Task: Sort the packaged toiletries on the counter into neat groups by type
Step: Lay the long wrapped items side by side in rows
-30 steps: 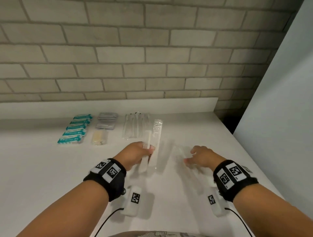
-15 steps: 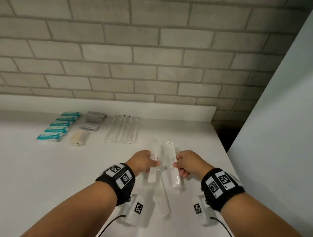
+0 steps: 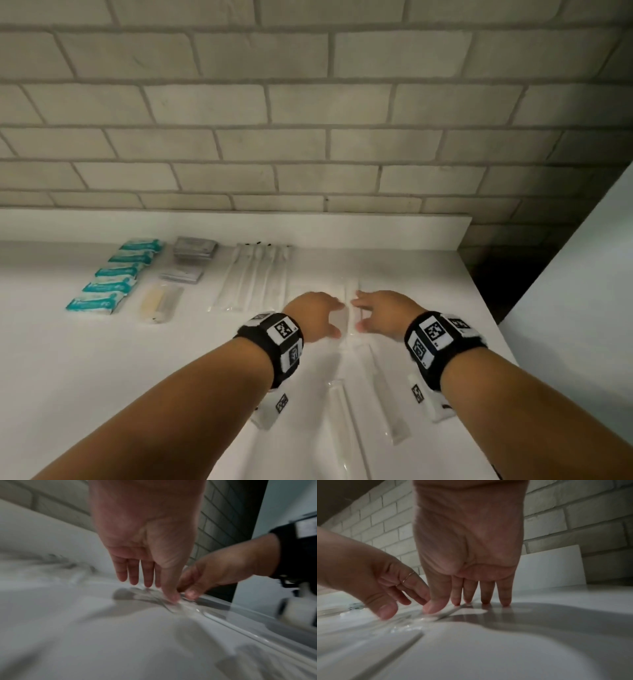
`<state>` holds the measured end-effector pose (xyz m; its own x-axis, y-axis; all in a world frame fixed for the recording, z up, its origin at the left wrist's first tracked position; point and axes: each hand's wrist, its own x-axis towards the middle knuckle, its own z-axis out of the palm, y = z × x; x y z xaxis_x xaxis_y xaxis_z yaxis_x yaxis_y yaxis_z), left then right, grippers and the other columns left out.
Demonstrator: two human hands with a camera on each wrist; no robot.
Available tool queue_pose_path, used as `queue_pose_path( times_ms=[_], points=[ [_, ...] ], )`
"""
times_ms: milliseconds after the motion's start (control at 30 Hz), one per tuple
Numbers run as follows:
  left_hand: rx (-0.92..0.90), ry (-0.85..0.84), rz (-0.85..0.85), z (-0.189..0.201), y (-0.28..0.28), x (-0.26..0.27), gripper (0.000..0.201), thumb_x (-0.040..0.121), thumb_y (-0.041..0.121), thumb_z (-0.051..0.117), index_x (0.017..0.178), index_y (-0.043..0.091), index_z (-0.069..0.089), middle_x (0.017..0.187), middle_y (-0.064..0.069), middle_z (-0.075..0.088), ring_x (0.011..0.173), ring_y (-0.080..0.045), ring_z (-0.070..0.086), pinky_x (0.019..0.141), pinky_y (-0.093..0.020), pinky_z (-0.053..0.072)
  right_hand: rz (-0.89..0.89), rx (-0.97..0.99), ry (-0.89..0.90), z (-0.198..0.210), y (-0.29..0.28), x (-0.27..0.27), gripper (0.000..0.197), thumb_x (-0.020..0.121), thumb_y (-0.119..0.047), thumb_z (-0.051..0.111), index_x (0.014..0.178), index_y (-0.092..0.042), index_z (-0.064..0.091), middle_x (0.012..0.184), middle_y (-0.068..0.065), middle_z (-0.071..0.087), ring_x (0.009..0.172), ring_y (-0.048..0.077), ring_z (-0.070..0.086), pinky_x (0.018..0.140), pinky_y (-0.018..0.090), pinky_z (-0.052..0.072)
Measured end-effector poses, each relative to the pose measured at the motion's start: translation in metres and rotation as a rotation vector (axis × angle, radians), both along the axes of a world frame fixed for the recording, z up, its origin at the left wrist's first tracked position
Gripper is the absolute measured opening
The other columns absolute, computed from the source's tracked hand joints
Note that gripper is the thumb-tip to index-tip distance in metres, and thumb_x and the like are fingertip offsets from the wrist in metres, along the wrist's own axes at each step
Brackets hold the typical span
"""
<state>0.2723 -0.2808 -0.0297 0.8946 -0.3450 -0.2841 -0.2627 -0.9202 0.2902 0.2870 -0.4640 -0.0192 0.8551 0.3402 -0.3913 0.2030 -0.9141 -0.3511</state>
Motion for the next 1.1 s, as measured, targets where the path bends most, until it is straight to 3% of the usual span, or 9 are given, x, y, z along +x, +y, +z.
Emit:
queue_pose_path(
  times_ms=[100,300,533,667,733,800,900,1000,1100],
  points=[
    [0.103,-0.033,-0.065,-0.007,-0.007,0.008,0.066,0.087,0.044,0.060,0.146,0.027,0.036,0.155,0.004,0.031,0.138,-0.022,0.034,0.112,-0.038,0.031,0.018,-0.026,-0.049,-0.006,0.007,0.010,0.066,0.087,-0.039,0.064,0.146,-0.028,0.038,0.158,-0.015,0.019,0.143,0.015,0.027,0.116,0.033,0.024],
    [0.236,-0.092,-0.019,-0.003,0.016,0.036,0.064,0.089,0.044,0.058,0.146,0.027,0.035,0.149,0.002,0.042,0.135,-0.023,0.039,0.109,-0.038,0.036,0.016,-0.032,-0.059,-0.012,0.020,0.021,0.066,0.088,-0.037,0.064,0.147,-0.030,0.035,0.159,-0.016,0.016,0.145,0.016,0.025,0.114,0.034,0.025],
    [0.247,-0.073,-0.014,-0.006,0.021,0.052,0.064,0.090,0.038,0.059,0.148,0.026,0.034,0.151,0.002,0.040,0.139,-0.023,0.035,0.111,-0.038,0.033,-0.044,0.004,-0.049,-0.021,0.026,0.022,0.069,0.087,-0.041,0.064,0.148,-0.031,0.033,0.160,-0.009,0.020,0.145,0.019,0.025,0.114,0.036,0.027],
    [0.261,-0.069,-0.008,-0.007,0.020,0.051,0.064,0.091,0.036,0.058,0.148,0.025,0.032,0.151,0.001,0.038,0.137,-0.024,0.038,0.109,-0.038,0.036,-0.013,0.016,-0.033,-0.015,0.025,0.018,0.067,0.089,-0.040,0.062,0.148,-0.029,0.032,0.159,-0.012,0.017,0.145,0.017,0.024,0.116,0.034,0.025],
    [0.282,-0.076,-0.012,-0.006,0.018,0.050,0.063,0.091,0.036,0.058,0.148,0.024,0.033,0.149,0.000,0.040,0.134,-0.024,0.040,0.108,-0.037,0.037,-0.101,0.134,-0.033,-0.007,0.021,0.015,0.067,0.088,-0.040,0.064,0.147,-0.026,0.035,0.157,-0.007,0.028,0.140,0.017,0.034,0.114,0.034,0.030],
    [0.299,-0.074,-0.015,-0.006,0.017,0.050,0.061,0.090,0.036,0.059,0.145,0.023,0.036,0.146,-0.002,0.045,0.132,-0.025,0.042,0.106,-0.038,0.038,-0.229,0.227,-0.067,0.006,0.016,0.008,0.061,0.083,-0.041,0.068,0.136,-0.021,0.045,0.141,0.003,0.051,0.123,0.021,0.053,0.103,0.036,0.043],
    [0.308,-0.060,-0.008,-0.007,0.017,0.051,0.061,0.089,0.038,0.059,0.144,0.023,0.038,0.146,-0.002,0.046,0.136,-0.025,0.038,0.109,-0.038,0.035,-0.172,-0.064,-0.007,0.024,0.014,-0.011,0.053,0.077,-0.049,0.069,0.116,-0.015,0.055,0.112,0.003,0.062,0.097,0.022,0.061,0.083,0.035,0.051],
    [0.299,-0.069,0.004,-0.007,0.016,0.051,0.060,0.090,0.036,0.059,0.144,0.022,0.038,0.145,-0.003,0.046,0.137,-0.024,0.037,0.110,-0.037,0.032,-0.053,-0.342,0.129,0.021,0.025,-0.032,0.067,0.074,-0.051,0.072,0.122,-0.010,0.051,0.111,0.004,0.064,0.097,0.023,0.062,0.084,0.034,0.052],
    [0.282,-0.073,0.017,-0.009,0.016,0.050,0.058,0.090,0.033,0.058,0.144,0.021,0.038,0.144,-0.004,0.046,0.137,-0.024,0.036,0.110,-0.035,0.030,-0.110,-0.349,0.127,0.007,0.040,-0.039,0.071,0.078,-0.028,0.076,0.133,-0.006,0.037,0.117,0.010,0.060,0.102,0.028,0.062,0.078,0.034,0.050]
  ],
)
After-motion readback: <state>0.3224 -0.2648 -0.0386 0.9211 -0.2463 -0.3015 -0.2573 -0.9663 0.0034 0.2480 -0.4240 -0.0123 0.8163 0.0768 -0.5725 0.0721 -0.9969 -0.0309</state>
